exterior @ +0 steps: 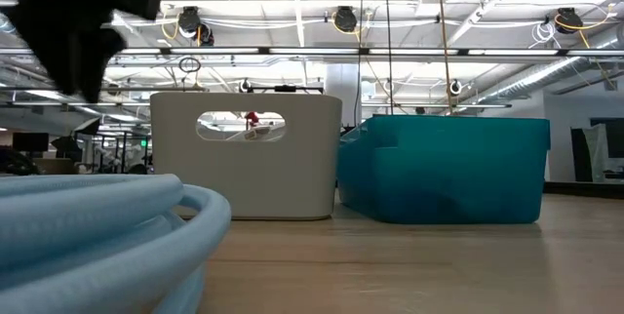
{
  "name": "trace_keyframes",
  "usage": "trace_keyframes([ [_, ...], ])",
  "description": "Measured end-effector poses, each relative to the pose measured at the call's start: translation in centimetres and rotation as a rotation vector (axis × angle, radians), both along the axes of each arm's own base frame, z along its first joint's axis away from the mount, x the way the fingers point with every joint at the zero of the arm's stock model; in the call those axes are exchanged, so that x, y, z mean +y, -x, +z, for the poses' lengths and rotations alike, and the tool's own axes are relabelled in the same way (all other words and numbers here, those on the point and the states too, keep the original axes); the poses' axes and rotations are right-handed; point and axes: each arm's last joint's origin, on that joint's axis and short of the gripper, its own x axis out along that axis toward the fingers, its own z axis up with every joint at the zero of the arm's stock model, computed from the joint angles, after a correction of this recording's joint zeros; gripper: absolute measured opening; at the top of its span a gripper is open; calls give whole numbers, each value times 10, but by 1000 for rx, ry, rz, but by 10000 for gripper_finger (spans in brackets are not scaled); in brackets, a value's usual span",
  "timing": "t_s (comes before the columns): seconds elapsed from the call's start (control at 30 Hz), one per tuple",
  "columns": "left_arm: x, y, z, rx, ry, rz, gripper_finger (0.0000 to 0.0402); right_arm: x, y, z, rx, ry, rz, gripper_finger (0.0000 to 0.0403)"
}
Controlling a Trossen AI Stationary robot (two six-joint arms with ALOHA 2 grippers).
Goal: Pick & Place USB Port
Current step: Put the top blue display cable into the gray bin
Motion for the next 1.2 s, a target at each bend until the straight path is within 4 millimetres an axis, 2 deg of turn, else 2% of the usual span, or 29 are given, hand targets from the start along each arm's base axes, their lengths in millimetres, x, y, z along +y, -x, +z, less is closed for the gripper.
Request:
trace_keyframes([
  [0.17, -3, -4, -34, 51, 91, -21, 295, 8, 5, -9, 7, -73, 33, 52],
  [0.33, -4, -9, -52, 63, 93, -42, 325, 10, 0, -23, 11, -125, 2, 125],
  [0.5, -4, -18, -61, 20, 92, -50, 323, 7, -5, -31, 16, -142, -34, 198],
  [0.67, -3, -20, -73, 47, 53, -43, 315, 6, -4, -38, -23, -164, -27, 242],
  [0.8, -2, -18, -84, 79, 42, -30, 315, 5, -3, -46, -59, -186, -13, 255],
  [1.07, -1, -13, -105, 39, 76, 3, 313, 4, -2, -49, -67, -187, -11, 249],
  [1.13, -1, -11, -107, 51, 73, 8, 299, 4, -3, -48, -82, -189, -3, 248],
  [1.2, -1, -10, -108, 56, 70, 15, 267, 6, -3, -46, -97, -197, 3, 247],
])
